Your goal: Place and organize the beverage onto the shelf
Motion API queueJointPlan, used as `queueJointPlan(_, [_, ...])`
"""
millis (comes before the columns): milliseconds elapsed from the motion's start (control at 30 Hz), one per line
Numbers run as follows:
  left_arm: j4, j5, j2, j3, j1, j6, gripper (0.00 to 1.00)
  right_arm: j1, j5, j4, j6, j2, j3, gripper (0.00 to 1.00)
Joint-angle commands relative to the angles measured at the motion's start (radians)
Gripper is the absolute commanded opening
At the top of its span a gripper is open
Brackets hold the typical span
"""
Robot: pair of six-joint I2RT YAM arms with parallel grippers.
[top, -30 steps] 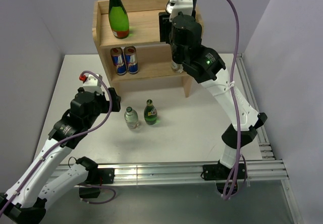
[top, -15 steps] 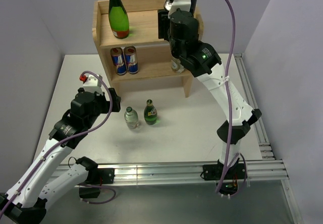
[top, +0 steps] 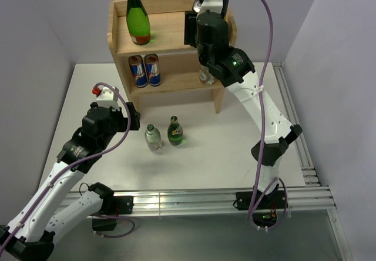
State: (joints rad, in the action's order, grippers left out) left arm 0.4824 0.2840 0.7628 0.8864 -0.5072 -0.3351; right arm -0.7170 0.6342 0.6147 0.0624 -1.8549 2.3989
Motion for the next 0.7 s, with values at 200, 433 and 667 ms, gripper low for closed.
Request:
queueJointPlan(200, [-0.03,-0.022,-0.016,-0.006,0.009,-0.001,0.99,0.013,0.004,-0.092,0.028,0.02,-0.015,0.89])
queueJointPlan(433, [-0.031,-0.025,-0.017,-0.006,0.009,-0.001,0.99,0.013,0.002,-0.093,0.034,0.02,-0.032,0.97])
queueJointPlan(667, [-0.03,-0.028,-0.017,-0.006,0.009,-0.001,0.99,0.013,0.012,-0.101,0.048,0.017,-0.038,0.96])
